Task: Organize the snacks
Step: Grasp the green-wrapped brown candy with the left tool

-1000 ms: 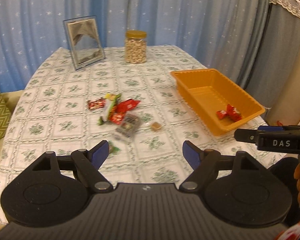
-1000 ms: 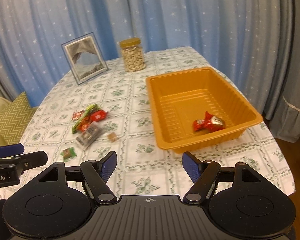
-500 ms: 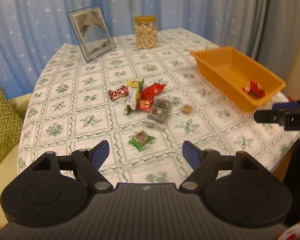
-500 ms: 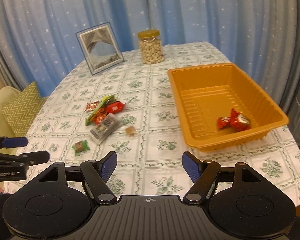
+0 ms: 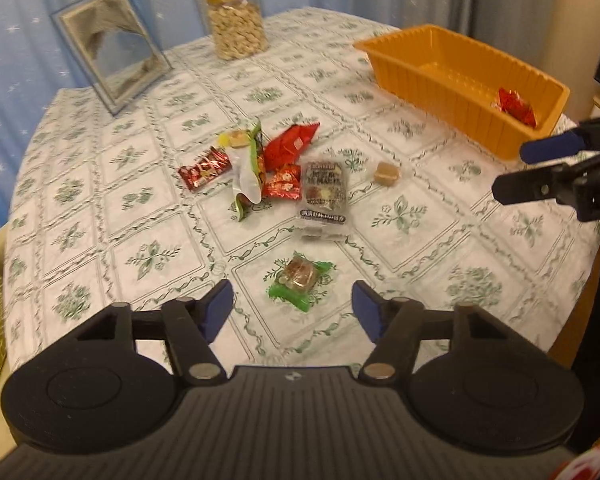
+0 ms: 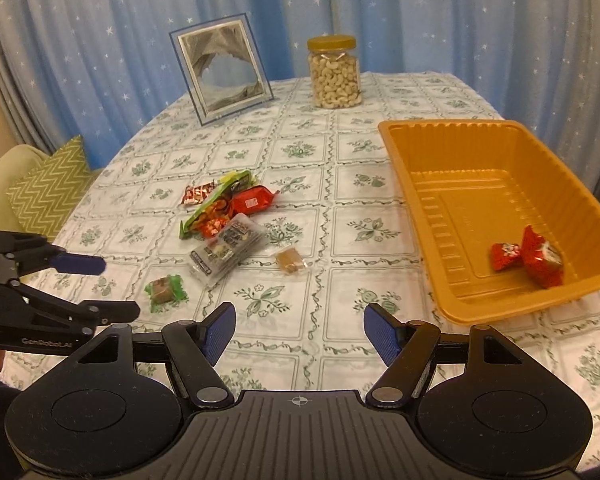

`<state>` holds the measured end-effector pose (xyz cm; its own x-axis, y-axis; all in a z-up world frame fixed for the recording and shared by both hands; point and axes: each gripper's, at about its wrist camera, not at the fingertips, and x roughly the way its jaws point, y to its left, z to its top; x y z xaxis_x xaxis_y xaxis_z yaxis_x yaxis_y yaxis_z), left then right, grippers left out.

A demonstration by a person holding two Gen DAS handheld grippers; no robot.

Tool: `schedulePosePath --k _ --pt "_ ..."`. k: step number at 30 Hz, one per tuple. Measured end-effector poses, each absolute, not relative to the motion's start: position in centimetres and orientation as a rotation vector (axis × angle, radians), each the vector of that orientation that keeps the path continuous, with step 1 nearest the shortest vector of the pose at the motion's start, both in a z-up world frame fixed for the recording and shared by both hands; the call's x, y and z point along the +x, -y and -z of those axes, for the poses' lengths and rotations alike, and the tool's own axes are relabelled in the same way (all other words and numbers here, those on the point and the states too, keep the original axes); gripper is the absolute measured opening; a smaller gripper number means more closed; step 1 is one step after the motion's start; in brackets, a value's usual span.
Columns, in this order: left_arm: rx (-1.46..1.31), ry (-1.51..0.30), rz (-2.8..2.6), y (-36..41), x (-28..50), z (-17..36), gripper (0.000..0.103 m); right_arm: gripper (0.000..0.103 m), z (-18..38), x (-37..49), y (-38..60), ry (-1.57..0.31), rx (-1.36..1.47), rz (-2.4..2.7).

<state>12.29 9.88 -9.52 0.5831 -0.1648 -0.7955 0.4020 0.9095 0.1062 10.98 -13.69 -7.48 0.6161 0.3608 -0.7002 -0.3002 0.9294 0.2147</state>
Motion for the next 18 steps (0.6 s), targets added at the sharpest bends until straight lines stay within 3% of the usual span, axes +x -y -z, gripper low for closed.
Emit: schedulePosePath --k 7,12,15,18 --pt "0.343 -0.920 0.414 -9.6 14.8 11.8 0.041 0.072 8.7 12.9 12.5 -0.847 0.062 -0.388" --pt "0.321 -0.923 0.446 -9.6 15.7 12.6 0.034 0.072 9.5 14.0 11.9 -0.862 0.056 -0.388" --pt "0.291 -0.928 0.464 -9.7 15.8 12.7 0.021 0.072 9.9 14.6 11.5 -0.867 0.053 -0.388" --pt "0.258 -0.942 0.443 -9.8 15.9 12.5 0.019 0.072 10.2 15.3 11.1 -0.865 0.048 -0.395"
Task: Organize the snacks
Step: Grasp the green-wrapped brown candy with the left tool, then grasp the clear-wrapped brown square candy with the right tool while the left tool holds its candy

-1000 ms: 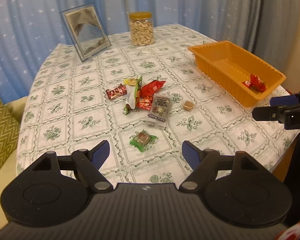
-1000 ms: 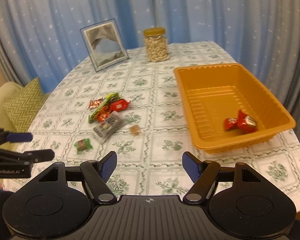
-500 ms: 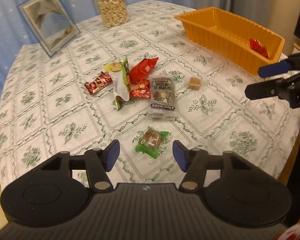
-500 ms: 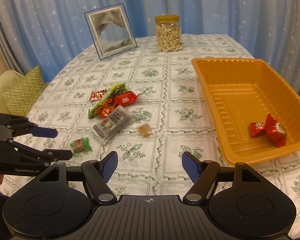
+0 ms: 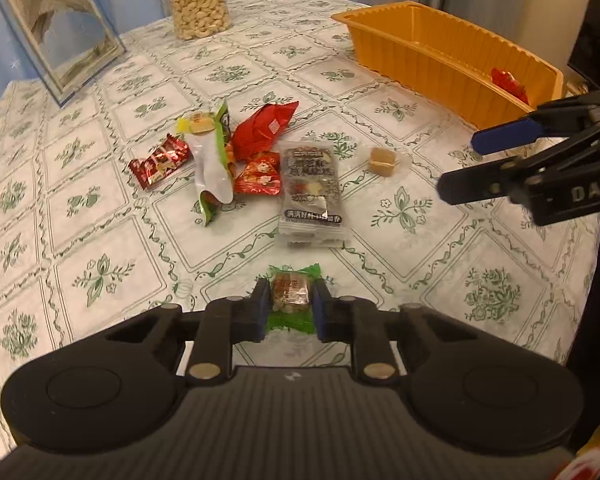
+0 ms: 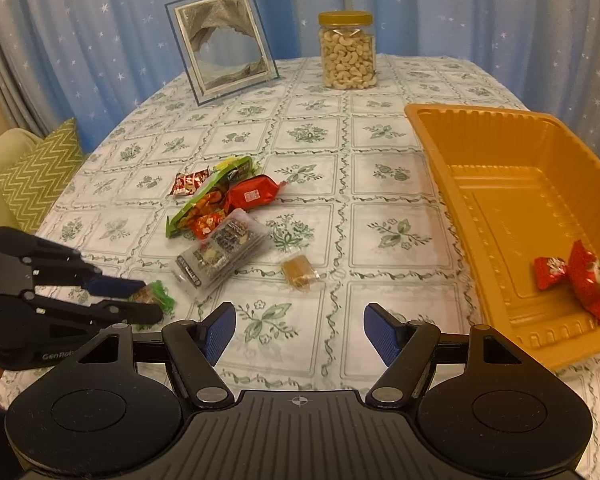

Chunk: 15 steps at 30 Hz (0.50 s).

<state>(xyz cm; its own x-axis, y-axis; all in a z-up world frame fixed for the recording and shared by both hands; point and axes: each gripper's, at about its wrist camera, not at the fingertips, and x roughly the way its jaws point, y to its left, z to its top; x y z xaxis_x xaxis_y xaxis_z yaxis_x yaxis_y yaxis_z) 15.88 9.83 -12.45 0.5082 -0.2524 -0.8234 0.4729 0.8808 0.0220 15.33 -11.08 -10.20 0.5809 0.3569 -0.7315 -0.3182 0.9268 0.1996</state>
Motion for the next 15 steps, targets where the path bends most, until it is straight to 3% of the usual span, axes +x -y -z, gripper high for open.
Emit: schedulePosePath --k 7,11,15 --pt "0.119 -0.917 0.304 -11.2 15.2 10.9 0.019 0.071 10.9 17.4 9.9 -0.841 -0.001 -0.417" --pt "0.064 -0.903 0.247 -11.6 14.8 9.9 0.018 0.059 11.9 18.9 9.3 -0.840 -0.045 -0.451" --pt "0.029 -0.893 0.222 -11.4 14.4 9.3 0.018 0.054 12.7 19.9 9.0 -0.833 -0.098 -0.463"
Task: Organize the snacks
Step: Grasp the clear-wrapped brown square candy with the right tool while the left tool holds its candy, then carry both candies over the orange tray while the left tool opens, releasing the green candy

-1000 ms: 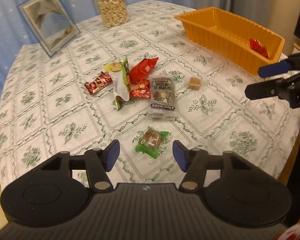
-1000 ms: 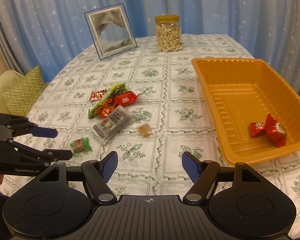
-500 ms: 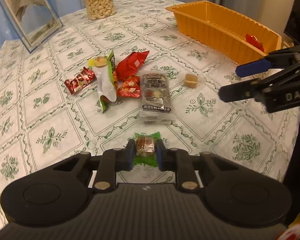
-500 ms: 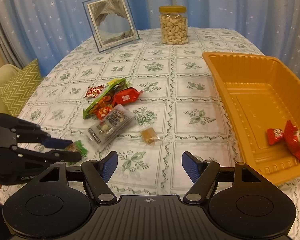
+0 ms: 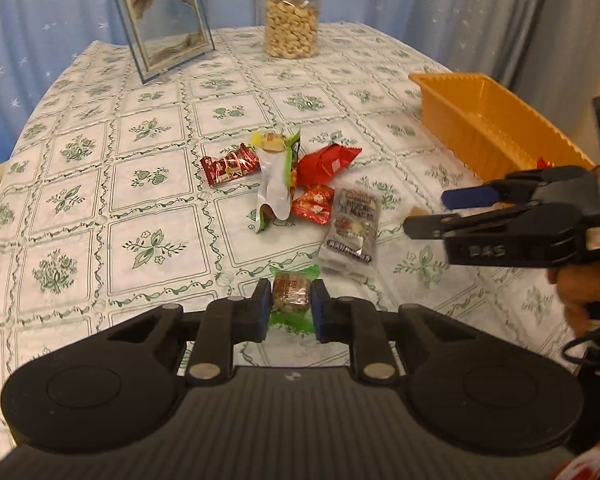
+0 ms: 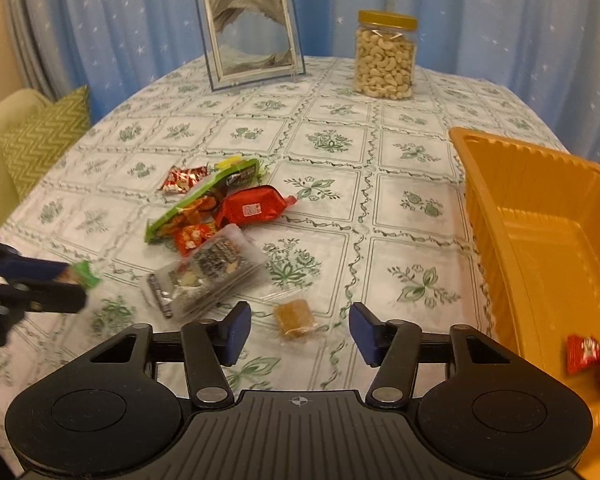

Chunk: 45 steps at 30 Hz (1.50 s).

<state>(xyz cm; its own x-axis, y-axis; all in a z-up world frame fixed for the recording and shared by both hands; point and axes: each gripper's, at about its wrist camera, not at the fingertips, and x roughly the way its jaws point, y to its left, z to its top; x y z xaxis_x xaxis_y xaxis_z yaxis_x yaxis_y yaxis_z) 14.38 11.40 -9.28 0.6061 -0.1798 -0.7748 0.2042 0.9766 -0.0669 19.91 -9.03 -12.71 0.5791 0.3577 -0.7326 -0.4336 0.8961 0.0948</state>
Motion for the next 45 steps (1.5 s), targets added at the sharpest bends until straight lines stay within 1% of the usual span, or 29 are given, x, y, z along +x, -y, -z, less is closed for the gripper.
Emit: schedulePosePath --k 6,7,8,14,31,45 --pt "-0.015 -0.888 0.214 -10.6 13.8 9.1 0.018 0.040 13.7 20.3 8.6 -0.823 -0.148 -0.494" --pt "-0.018 -0.890 0.209 -10.5 13.7 9.1 0.018 0.029 13.6 20.2 8.5 -0.820 -0.155 -0.502" --pt "-0.021 -0.891 0.203 -10.4 13.6 9.0 0.018 0.021 13.6 20.1 8.4 -0.820 -0.161 -0.502" --pt "-0.037 -0.890 0.180 -9.4 13.1 8.7 0.018 0.021 12.7 19.0 9.1 -0.824 -0.123 -0.477" --pt "-0.063 -0.860 0.167 -4.6 9.9 5.9 0.018 0.021 6.8 12.1 15.0 -0.780 0.010 -0.373" --pt "-0.035 -0.821 0.215 0.1 7.8 3.4 0.018 0.021 4.0 8.6 20.2 -0.736 0.062 -0.279"
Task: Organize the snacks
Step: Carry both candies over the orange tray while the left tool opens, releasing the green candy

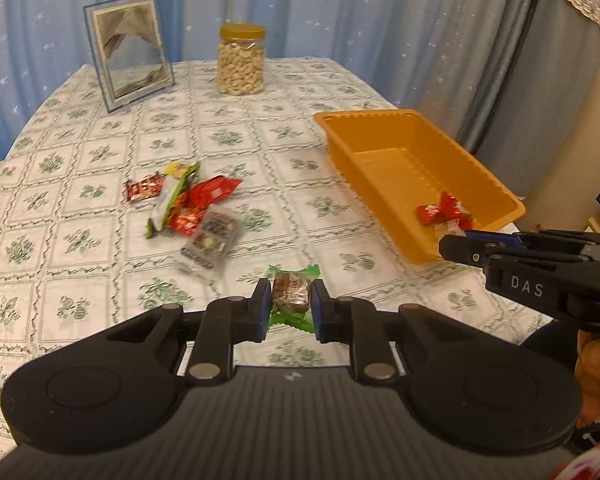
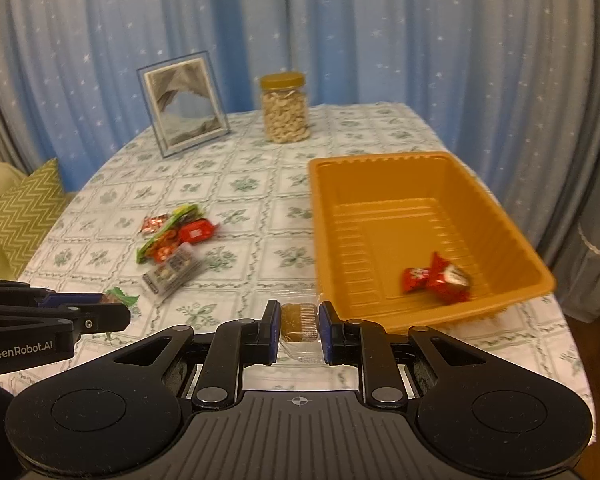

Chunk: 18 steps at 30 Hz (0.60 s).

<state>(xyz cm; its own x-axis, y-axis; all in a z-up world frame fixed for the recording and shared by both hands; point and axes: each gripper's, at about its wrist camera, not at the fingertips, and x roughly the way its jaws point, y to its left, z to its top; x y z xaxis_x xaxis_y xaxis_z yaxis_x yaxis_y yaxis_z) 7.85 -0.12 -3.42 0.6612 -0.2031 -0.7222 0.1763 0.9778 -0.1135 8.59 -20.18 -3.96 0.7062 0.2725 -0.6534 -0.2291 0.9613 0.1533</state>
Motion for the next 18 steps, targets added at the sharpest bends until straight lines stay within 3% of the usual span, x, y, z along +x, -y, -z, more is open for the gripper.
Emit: schedulePosePath --k 18 --pt "-0.010 -0.788 0.325 7.2 9.9 2.0 0.018 0.021 2.4 8.7 27.8 -0.699 0.140 -0.128"
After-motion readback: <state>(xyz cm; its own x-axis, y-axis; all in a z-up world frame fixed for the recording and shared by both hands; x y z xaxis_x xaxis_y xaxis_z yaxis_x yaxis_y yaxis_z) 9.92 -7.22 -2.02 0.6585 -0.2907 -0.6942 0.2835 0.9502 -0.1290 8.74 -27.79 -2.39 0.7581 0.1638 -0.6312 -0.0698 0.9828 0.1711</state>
